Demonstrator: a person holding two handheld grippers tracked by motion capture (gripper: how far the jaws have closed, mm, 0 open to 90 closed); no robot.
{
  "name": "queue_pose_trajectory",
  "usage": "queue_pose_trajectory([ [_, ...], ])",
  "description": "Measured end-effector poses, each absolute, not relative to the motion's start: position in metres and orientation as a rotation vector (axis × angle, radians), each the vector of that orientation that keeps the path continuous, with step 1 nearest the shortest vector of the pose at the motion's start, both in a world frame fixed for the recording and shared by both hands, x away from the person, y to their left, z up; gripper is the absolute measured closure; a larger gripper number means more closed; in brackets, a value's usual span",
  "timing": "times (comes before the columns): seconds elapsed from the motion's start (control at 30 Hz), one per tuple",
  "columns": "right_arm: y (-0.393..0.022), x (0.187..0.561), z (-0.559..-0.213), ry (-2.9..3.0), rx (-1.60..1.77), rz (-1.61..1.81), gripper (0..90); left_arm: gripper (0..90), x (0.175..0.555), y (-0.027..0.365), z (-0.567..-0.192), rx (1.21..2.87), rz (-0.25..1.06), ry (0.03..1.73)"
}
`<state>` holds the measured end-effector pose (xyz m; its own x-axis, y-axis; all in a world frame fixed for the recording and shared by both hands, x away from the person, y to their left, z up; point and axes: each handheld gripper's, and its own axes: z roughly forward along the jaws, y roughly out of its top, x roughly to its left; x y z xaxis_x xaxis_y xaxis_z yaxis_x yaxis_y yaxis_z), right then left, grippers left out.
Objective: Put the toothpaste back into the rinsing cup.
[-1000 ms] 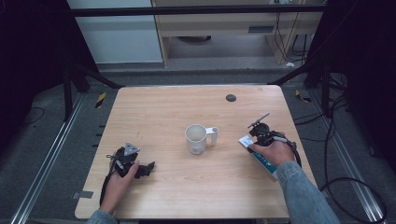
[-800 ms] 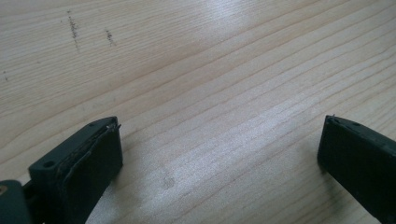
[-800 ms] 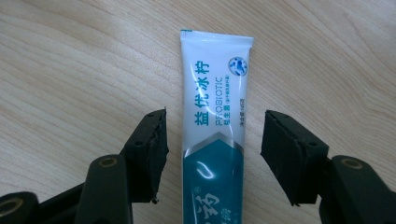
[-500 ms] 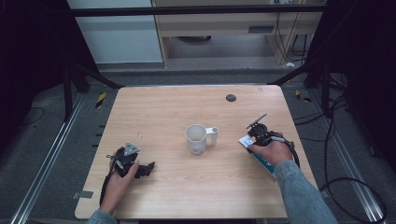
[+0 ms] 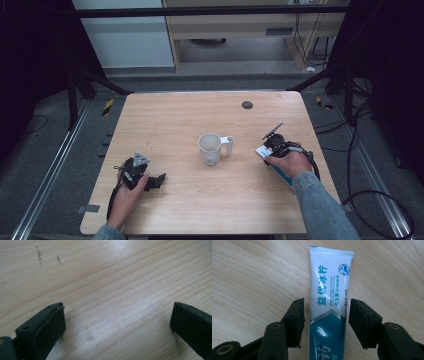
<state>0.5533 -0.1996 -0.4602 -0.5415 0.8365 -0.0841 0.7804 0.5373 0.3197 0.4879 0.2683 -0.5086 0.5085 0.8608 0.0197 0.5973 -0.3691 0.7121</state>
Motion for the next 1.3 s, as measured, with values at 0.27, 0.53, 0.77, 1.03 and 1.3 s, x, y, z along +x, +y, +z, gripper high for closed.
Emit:
queue_pose_trajectory([
  [0.27, -0.1998, 0.5538, -0.4623, 2.561, 1.364, 0.352, 47.0, 0.0, 0.4879, 0.2683, -0.5086, 2.1, 0.521, 1.187],
  [0.53, -0.2027, 0.5548, -0.4642, 2.572, 1.368, 0.337, 49.0, 0.0, 0.4879, 0.2683, -0.5086, 2.1, 0.521, 1.187],
  [0.77, -0.204, 0.5559, -0.4657, 2.583, 1.371, 0.332, 50.8, 0.0, 0.4879, 0.2683, -0.5086, 2.1, 0.521, 1.187],
  [1.03, -0.2031, 0.5566, -0.4663, 2.584, 1.379, 0.331, 52.2, 0.0, 0.4879, 0.2683, -0.5086, 2.1, 0.521, 1.187],
  [1.3, -0.2036, 0.557, -0.4676, 2.588, 1.357, 0.326, 52.4, 0.0, 0.4878, 0.2682, -0.5086, 2.1, 0.523, 1.186],
])
